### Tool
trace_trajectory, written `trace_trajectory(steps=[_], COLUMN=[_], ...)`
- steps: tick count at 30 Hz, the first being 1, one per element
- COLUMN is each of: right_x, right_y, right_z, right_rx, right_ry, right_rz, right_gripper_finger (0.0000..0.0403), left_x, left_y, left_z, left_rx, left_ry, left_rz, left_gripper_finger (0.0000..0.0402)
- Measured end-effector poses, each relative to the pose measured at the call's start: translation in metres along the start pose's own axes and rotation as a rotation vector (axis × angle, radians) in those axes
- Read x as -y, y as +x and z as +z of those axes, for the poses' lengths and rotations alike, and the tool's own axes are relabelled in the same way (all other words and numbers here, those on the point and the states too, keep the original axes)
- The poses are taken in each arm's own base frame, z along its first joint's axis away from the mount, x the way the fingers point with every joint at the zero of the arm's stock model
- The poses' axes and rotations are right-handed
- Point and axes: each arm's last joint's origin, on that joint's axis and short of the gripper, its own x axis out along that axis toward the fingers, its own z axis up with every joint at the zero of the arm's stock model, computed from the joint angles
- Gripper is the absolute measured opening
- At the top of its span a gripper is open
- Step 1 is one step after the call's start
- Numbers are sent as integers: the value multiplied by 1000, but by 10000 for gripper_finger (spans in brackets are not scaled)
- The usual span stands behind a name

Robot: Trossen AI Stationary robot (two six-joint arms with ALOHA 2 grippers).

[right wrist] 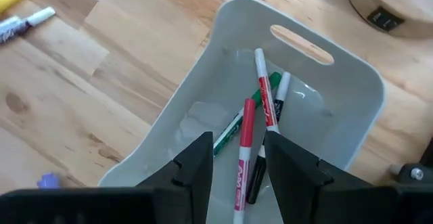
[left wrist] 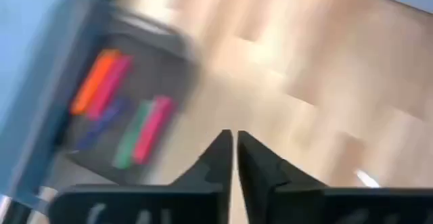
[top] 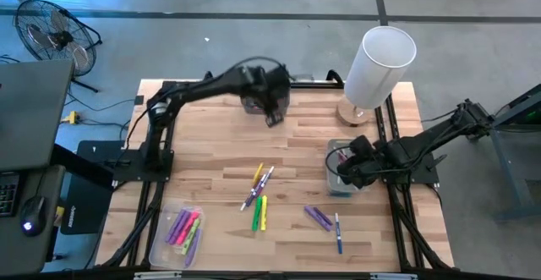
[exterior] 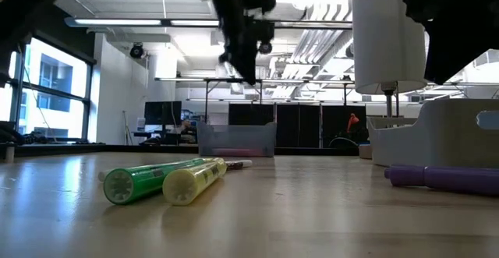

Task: Pick & Place Markers
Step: Put the right blue marker pen into the gray bin

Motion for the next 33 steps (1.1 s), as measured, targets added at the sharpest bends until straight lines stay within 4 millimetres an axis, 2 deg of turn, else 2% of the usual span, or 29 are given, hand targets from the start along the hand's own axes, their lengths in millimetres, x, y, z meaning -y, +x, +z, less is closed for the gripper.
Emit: trace_trajectory(steps=[4,7,11,14,17,19,21,23,26,28,30,33], right_x=[-3,-6,-10,-15,-19,-22,-27,-35,-50,-62,-74,-93], right_y=[-2,-4,-6,-8,-9,-10,-13,-18,-25,-28,-31,-33], right_z=[-3,-6,-9,-10,-11,-11,-10,-7,-2,1,5,6], right_rx=[39,57,60,66,55,43,45,47,51,38,14,-68], right_ry=[-73,-99,-103,-101,-89,-73,-55,-43,-33,-34,-34,-40], right_rz=[28,53,101,149,193,221,251,271,278,273,254,180], right_gripper_finger=[118,89,28,6,8,2,2,1,1,0,0,0], left_x=[60,105,151,171,180,185,182,180,163,158,147,137], left_y=[-23,-27,-11,6,7,9,6,3,-10,-16,-25,-37], left_z=[-6,-20,-50,-77,-107,-122,-144,-155,-186,-197,-217,-232], left_rx=[34,3,-65,-144,-170,-129,-142,-62,-73,-29,-49,20], left_ry=[111,195,236,223,209,190,180,139,106,70,77,57], left_rz=[-63,-73,-102,-56,-53,-87,-88,-109,-62,-79,-73,-113], left_gripper_finger=[11,2,1,1,1,0,0,0,0,0,0,0])
